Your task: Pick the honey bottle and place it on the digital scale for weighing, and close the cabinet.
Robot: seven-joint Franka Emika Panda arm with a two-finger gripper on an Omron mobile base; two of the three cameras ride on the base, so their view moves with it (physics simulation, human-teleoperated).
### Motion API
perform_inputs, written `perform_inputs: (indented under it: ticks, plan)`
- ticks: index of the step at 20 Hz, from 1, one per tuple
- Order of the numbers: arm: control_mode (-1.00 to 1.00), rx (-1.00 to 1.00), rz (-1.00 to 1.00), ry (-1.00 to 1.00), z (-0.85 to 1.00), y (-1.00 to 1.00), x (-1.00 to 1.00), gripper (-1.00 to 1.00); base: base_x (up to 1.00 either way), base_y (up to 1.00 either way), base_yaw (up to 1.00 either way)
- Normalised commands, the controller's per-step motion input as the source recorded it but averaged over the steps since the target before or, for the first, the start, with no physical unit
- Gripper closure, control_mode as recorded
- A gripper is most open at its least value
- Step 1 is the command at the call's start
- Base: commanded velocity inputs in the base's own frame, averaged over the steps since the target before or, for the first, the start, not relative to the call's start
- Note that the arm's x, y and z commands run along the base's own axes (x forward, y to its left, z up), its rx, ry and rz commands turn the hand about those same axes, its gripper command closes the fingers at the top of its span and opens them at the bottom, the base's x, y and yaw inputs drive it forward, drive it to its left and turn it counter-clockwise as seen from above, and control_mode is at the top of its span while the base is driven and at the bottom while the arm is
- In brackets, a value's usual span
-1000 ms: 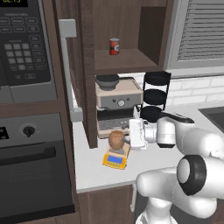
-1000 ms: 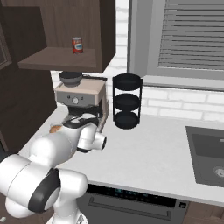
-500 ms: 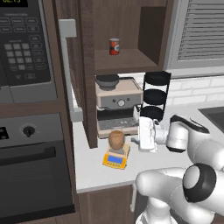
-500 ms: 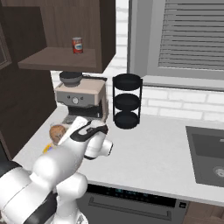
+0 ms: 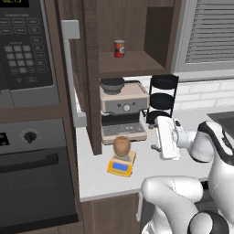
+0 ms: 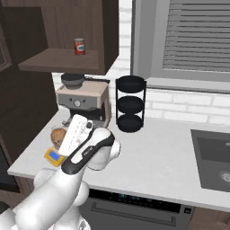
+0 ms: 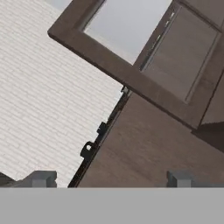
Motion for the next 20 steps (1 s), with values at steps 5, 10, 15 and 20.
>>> perform_inputs:
  ticks: [5,10,15,20]
  plan:
    - [-1.00,-0.16,0.00,-0.31,1.00,0.27,-0.99,-1.00,0.00,0.00,0.00]
    - [-1.00,-0.13,0.00,-0.30,0.86,0.40,-0.80,-1.00,0.00,0.00,0.00]
    - [-1.00,-0.08,0.00,-0.39,0.77,0.39,-0.84,-1.00,0.00,0.00,0.00]
    - [-1.00,0.00,0.00,-0.37,0.67,0.22,-0.91,-1.00,0.00,0.00,0.00]
